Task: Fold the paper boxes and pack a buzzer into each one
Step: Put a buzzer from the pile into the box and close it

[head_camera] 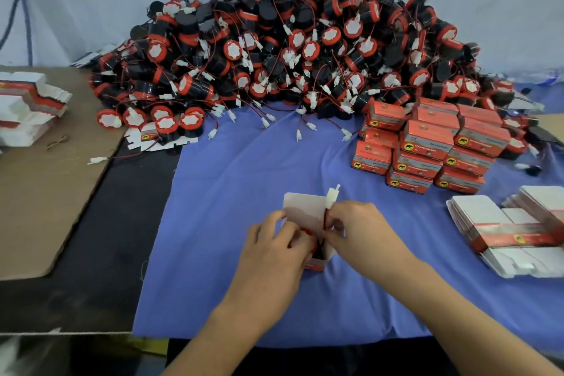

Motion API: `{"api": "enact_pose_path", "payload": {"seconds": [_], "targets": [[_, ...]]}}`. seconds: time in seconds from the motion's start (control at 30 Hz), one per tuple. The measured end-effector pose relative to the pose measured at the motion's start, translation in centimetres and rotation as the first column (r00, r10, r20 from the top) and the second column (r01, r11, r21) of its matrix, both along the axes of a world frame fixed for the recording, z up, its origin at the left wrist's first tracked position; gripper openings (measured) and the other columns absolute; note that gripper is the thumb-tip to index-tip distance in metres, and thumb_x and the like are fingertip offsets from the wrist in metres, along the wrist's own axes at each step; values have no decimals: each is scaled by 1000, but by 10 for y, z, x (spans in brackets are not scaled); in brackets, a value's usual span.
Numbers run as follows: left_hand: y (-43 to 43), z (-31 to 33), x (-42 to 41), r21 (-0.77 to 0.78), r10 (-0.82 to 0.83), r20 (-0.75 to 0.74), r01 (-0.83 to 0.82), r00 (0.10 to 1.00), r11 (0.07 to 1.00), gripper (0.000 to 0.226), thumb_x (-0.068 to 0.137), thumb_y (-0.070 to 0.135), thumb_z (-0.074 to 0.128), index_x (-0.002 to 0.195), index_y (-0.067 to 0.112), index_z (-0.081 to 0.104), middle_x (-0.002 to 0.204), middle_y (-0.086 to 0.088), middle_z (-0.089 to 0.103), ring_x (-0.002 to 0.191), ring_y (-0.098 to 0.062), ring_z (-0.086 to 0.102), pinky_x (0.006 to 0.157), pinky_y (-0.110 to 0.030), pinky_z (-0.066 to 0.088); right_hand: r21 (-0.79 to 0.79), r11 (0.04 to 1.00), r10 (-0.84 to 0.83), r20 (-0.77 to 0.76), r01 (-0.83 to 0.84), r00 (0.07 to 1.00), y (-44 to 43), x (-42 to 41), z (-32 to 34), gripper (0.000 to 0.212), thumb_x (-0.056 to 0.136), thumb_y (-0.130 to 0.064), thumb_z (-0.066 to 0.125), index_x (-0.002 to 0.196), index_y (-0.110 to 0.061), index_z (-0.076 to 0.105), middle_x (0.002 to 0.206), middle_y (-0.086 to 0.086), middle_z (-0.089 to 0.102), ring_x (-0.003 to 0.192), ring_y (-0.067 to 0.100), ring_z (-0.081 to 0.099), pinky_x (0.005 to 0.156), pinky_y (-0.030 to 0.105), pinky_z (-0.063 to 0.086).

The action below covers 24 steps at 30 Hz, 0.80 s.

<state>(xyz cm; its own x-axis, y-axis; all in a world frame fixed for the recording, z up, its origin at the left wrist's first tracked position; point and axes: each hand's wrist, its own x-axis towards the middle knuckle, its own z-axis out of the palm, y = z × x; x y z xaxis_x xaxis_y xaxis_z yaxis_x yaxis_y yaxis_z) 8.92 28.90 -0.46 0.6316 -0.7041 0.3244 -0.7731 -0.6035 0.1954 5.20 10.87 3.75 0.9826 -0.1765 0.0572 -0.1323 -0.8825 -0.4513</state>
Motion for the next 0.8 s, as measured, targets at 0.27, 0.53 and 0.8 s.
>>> {"api": "enact_pose_path", "payload": {"seconds": [0.27,0.53,0.8], "targets": [[0,-7,-11,-1,108,9,-108,994,994,48,75,8,73,116,33,72,107,4,62,132,-35,53,101,-44,44,193,973,-154,128,128,980,22,-1,16,16,91,-16,66,79,-20,57,72,-6,66,68,14,60,60,30,50],[-4,-17,-17,-92,78,-152,-93,985,991,37,89,20,76,124,27,70,141,0,56,141,-34,44,109,-40,38,-33,997,-72,-34,71,997,53,15,6,21,96,-23,57,87,-24,38,91,-6,35,74,23,42,54,32,27],[-3,-12,-17,-349,7,-733,-384,681,855,36,78,61,46,114,59,49,125,32,38,118,-1,32,94,-26,37,76,995,-68,21,67,997,59,15,1,8,83,-19,46,79,-13,44,74,-3,44,58,18,36,47,31,30]]}}
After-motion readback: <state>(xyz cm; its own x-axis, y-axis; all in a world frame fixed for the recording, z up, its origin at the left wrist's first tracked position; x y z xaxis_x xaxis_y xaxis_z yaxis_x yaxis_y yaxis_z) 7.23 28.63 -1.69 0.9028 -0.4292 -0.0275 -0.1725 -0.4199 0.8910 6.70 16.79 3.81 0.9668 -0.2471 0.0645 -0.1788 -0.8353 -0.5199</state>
